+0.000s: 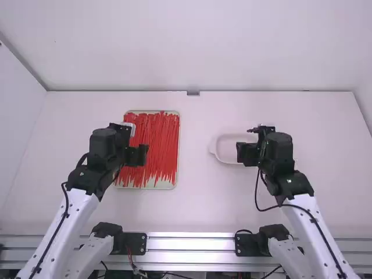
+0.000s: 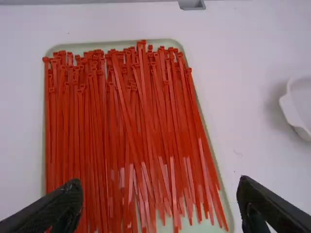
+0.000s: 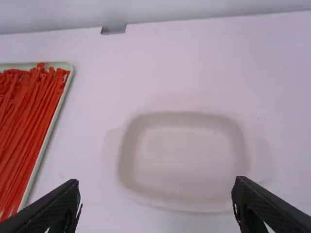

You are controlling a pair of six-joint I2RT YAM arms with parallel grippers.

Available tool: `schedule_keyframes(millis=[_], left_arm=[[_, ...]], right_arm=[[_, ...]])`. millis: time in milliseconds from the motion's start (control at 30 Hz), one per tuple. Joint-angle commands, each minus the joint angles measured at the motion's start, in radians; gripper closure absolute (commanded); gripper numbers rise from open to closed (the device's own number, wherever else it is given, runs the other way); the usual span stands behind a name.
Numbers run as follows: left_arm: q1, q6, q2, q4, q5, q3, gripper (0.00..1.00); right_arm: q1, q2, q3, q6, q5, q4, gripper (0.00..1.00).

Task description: Fasten the cable tie

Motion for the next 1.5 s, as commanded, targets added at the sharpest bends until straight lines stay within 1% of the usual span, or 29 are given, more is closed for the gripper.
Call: schedule_keyframes(millis=[0,133,233,400,467,700,767,833,900,1200,1400,1467], left_arm=[[-0.012,-0.022,0.03,-0.025,-0.004,0.063,0.12],[-0.018,-0.039,0.07,-0.063,-0.007,0.105,0.08],[-0.022,-0.042,0.101,-0.082,-0.003,0.131,0.05],[-0.026,-0.045,0.129,-0.099,0.0,0.156,0.02],[-0.027,-0.046,0.14,-0.101,0.001,0.165,0.01],[-0.027,-0.047,0.154,-0.066,0.001,0.17,0.01],[-0.027,-0.064,0.161,-0.061,-0.017,0.17,0.01],[-0.022,-0.108,0.182,-0.06,-0.08,0.176,0.01],[-0.019,-0.106,0.198,-0.06,-0.093,0.183,0.01],[0.001,-0.1,0.335,-0.051,-0.095,0.283,0.01],[0.0,-0.083,0.473,-0.064,-0.095,0.396,0.01],[-0.001,-0.077,0.545,-0.084,-0.109,0.455,0.01]], right_arm=[[0.023,0.047,0.065,0.0,-0.02,-0.017,0.12],[0.065,0.106,0.103,0.001,0.025,-0.027,0.08],[0.078,0.135,0.126,0.048,0.055,-0.033,0.05],[0.083,0.161,0.147,0.052,0.043,-0.043,0.03],[0.097,0.17,0.154,0.05,0.044,-0.051,0.02],[0.141,0.174,0.156,0.002,0.054,-0.016,0.02],[0.145,0.174,0.156,0.004,0.047,-0.005,0.02],[0.153,0.174,0.156,0.002,0.047,0.001,0.02],[0.157,0.174,0.156,0.002,0.048,0.001,0.02],[0.159,0.174,0.156,-0.002,0.048,0.002,0.02],[0.157,0.174,0.156,-0.002,0.054,0.002,0.02],[0.157,0.174,0.156,-0.002,0.055,0.001,0.02]])
